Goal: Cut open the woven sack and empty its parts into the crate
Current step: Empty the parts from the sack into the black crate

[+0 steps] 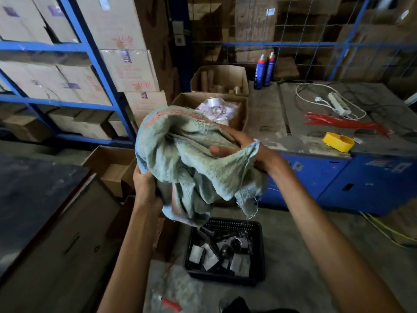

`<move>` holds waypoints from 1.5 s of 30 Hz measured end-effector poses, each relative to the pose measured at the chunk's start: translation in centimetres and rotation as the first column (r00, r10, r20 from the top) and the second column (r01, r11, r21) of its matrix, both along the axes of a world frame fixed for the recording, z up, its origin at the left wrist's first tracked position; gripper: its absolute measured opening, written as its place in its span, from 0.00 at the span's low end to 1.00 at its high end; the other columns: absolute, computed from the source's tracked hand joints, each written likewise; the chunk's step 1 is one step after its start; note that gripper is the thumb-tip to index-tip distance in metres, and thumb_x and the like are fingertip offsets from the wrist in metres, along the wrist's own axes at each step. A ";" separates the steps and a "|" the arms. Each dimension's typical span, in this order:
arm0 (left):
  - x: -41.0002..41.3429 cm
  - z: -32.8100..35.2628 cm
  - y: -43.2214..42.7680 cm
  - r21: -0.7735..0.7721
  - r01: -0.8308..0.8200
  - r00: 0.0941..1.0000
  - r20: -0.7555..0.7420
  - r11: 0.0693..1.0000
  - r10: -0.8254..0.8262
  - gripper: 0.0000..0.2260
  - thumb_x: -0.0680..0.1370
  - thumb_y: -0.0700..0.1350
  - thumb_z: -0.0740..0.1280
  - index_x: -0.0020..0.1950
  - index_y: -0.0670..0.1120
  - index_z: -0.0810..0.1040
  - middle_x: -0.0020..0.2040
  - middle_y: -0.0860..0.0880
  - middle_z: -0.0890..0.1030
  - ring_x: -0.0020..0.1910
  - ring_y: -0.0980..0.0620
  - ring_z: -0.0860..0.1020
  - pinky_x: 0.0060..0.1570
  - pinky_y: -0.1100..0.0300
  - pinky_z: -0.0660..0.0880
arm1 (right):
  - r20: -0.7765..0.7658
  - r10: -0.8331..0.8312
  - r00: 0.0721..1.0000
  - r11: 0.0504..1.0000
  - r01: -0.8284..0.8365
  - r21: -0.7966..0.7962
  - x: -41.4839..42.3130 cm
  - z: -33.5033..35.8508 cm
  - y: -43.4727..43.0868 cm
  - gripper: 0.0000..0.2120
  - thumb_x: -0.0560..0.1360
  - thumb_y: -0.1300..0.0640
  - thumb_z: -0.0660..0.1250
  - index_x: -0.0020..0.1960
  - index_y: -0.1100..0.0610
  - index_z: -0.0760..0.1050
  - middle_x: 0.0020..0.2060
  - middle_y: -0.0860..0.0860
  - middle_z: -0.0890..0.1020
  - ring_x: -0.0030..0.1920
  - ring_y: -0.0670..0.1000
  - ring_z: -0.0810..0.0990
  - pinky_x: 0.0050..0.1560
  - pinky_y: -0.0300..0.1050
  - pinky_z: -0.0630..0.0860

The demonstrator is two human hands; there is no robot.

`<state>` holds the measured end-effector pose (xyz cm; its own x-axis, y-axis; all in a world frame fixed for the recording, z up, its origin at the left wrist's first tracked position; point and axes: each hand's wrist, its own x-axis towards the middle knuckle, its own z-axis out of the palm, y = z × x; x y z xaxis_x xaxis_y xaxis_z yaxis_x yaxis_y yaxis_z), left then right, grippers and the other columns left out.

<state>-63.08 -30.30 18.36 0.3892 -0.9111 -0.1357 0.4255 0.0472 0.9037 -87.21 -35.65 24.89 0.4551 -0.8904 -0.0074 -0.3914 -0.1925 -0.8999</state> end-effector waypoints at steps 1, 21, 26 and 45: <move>0.9 0.0 0.7 0.032 0.002 0.998 -0.063 0.999 0.000 0.38 0.63 0.49 0.74 0.71 0.39 0.72 0.64 0.39 0.79 0.59 0.39 0.79 0.59 0.43 0.78 | 0.062 -0.019 0.998 0.997 0.014 0.082 1.4 -0.8 0.6 0.20 0.82 0.66 0.60 0.74 0.61 0.67 0.68 0.57 0.76 0.71 0.55 0.75 0.70 0.45 0.72; 25.6 -4.4 9.0 0.232 -0.190 0.981 0.007 0.954 0.193 0.19 0.79 0.49 0.61 0.59 0.36 0.78 0.42 0.46 0.79 0.36 0.51 0.75 0.37 0.56 0.75 | 0.063 -0.002 0.998 0.984 0.014 -0.179 34.5 -6.5 5.3 0.46 0.63 0.40 0.78 0.73 0.44 0.58 0.72 0.50 0.70 0.72 0.51 0.70 0.69 0.60 0.71; 28.4 -8.0 3.6 0.233 -0.144 0.975 -0.132 0.962 0.178 0.28 0.77 0.62 0.60 0.70 0.46 0.76 0.57 0.47 0.85 0.46 0.48 0.84 0.51 0.53 0.77 | -0.094 -0.022 0.995 0.979 0.002 -0.203 38.2 -9.6 -2.7 0.42 0.64 0.38 0.74 0.74 0.47 0.63 0.72 0.55 0.69 0.72 0.56 0.70 0.70 0.56 0.71; 35.6 -65.7 -15.7 0.634 -0.331 0.877 0.481 0.699 -0.021 0.32 0.81 0.51 0.66 0.81 0.50 0.55 0.76 0.48 0.70 0.69 0.53 0.72 0.66 0.61 0.70 | -0.536 0.465 0.705 0.862 -0.499 0.090 47.1 -71.8 -22.1 0.32 0.82 0.44 0.56 0.81 0.43 0.47 0.81 0.58 0.45 0.81 0.61 0.46 0.76 0.67 0.54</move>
